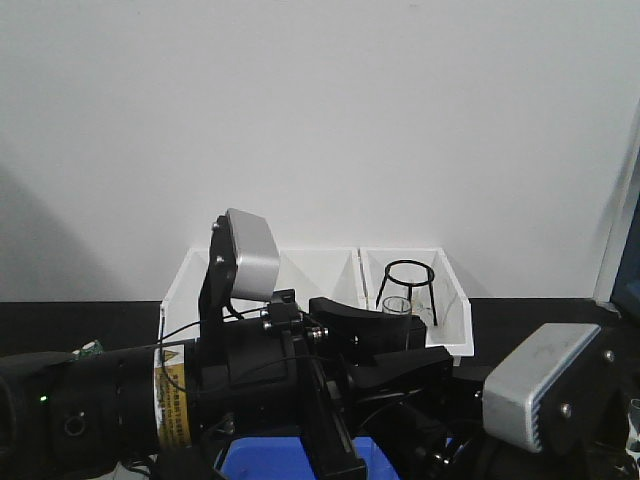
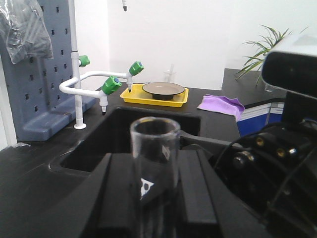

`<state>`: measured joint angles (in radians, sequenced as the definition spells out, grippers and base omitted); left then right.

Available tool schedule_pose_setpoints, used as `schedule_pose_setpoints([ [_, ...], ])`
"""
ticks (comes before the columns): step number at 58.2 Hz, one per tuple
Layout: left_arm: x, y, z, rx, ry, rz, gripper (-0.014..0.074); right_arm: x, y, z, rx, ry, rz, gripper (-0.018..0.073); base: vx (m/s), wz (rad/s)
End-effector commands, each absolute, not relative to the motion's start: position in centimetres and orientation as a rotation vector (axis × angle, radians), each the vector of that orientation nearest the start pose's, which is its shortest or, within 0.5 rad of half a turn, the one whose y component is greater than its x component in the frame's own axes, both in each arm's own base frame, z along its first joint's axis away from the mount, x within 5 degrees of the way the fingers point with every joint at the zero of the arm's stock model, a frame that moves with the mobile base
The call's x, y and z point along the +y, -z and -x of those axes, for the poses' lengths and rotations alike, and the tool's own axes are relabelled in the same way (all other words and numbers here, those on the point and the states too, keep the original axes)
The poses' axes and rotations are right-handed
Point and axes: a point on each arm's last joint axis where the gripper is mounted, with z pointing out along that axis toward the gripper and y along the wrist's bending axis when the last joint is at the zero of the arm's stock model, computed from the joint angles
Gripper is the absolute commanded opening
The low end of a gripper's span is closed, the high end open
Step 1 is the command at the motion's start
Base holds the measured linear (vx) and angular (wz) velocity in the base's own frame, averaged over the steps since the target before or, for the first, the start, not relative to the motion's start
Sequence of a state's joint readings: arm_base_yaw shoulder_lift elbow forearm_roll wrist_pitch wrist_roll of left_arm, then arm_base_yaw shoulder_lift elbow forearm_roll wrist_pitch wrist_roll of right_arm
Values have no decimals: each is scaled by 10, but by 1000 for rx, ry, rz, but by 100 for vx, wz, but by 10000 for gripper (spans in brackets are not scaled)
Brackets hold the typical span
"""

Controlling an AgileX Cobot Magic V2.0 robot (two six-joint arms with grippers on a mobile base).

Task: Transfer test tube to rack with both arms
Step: 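Open the left gripper and pull it away from the tube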

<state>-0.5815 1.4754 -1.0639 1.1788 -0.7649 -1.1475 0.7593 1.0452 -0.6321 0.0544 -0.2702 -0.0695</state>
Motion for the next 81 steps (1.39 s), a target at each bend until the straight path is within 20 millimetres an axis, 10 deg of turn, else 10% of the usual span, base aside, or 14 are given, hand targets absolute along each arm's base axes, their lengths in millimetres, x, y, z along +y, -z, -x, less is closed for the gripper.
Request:
schedule_pose_setpoints([
  [1,-225,-378,-233,1270,1119,-874,46,155,-344,-165,1404,-575,570,-15,0,0],
  [34,-223,-383,-230,1256,1108,-872,548,155,-344,-165,1405,-575,570,-13,0,0],
  [68,-175,-442,-193,1192,820,-736,528,155,-343,-165,1415,-573,575,-13,0,0],
  [81,-154,-437,-189,1289,589,-703,211,155,-343,-165,1414,-560,584,-13,0,0],
])
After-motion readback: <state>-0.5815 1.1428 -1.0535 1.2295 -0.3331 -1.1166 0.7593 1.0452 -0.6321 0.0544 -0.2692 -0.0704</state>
